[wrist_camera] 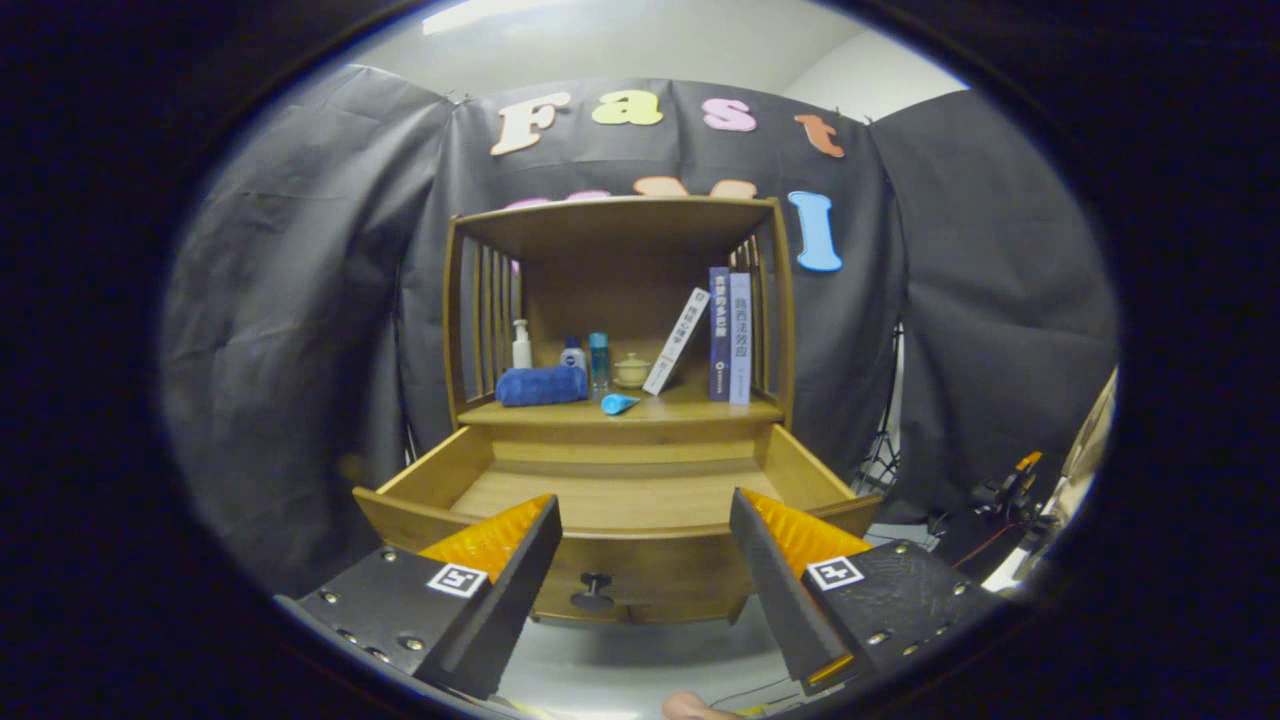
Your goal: Pull open the drawer, take out the items inside it, and place them on the countertop above the cabinet.
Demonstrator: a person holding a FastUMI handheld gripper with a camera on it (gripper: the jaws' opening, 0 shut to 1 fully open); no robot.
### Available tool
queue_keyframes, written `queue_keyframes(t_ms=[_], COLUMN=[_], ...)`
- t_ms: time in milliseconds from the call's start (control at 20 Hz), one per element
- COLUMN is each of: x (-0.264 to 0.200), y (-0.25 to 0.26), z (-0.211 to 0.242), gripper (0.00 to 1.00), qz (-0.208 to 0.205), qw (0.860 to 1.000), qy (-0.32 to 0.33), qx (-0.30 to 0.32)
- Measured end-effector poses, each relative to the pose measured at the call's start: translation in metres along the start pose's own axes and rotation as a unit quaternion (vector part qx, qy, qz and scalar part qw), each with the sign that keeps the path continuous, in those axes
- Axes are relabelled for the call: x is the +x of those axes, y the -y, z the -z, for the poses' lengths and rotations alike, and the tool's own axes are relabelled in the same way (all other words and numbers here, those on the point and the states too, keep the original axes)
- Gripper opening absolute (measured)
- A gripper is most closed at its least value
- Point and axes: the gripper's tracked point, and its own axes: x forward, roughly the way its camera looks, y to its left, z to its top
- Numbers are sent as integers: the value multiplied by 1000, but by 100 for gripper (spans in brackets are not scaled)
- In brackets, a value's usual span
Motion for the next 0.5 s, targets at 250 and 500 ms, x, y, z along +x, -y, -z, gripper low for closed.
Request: queue_keyframes(t_ms=[250, 500], x=[14, 30], y=[-12, -19], z=[36, 63], gripper=[100, 100], qz=[5, 11], qw=[1000, 1000], qy=[-2, -7], qx=[-14, -19])
